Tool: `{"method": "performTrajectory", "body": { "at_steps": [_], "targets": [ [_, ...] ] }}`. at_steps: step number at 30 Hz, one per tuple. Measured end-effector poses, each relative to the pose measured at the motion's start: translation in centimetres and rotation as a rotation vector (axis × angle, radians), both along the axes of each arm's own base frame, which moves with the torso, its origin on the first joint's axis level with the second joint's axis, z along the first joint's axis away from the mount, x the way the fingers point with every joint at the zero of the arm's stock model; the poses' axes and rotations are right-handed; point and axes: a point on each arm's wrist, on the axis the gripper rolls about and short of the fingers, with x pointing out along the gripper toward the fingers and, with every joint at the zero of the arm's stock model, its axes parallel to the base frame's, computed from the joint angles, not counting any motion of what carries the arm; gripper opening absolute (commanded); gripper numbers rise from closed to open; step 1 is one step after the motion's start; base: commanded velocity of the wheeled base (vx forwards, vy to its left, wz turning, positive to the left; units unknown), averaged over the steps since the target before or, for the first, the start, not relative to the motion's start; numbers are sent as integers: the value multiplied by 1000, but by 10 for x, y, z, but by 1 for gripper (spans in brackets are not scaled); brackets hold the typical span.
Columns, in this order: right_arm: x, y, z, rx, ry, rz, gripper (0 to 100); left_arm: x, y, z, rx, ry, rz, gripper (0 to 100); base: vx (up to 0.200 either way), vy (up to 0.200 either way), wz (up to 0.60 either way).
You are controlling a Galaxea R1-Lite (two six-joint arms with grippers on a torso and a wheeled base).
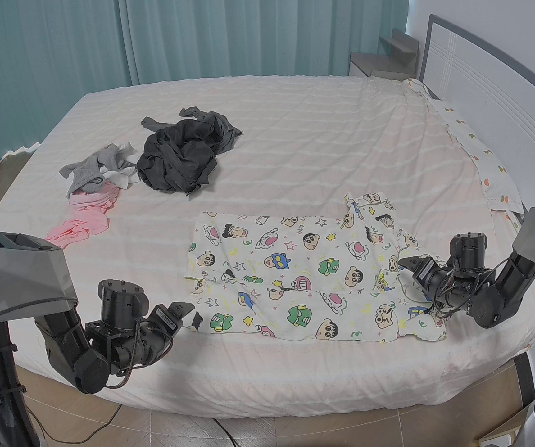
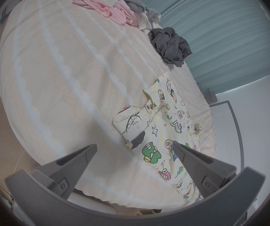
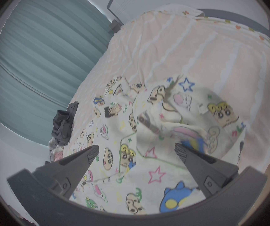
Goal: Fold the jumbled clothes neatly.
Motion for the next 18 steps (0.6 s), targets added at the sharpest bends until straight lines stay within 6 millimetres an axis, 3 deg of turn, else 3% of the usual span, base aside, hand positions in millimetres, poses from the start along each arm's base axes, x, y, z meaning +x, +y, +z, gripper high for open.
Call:
{"method": "performTrajectory", "body": {
  "at_steps": [12, 18],
  "targets": [
    [8, -13, -9, -98, -79, -36, 100, 0, 0, -3, 5, 9, 2, 100, 0, 0, 0],
    [10, -6, -12, -126, -98, 20, 100, 0, 0, -4, 6, 12, 2, 100, 0, 0, 0]
  ]
}}
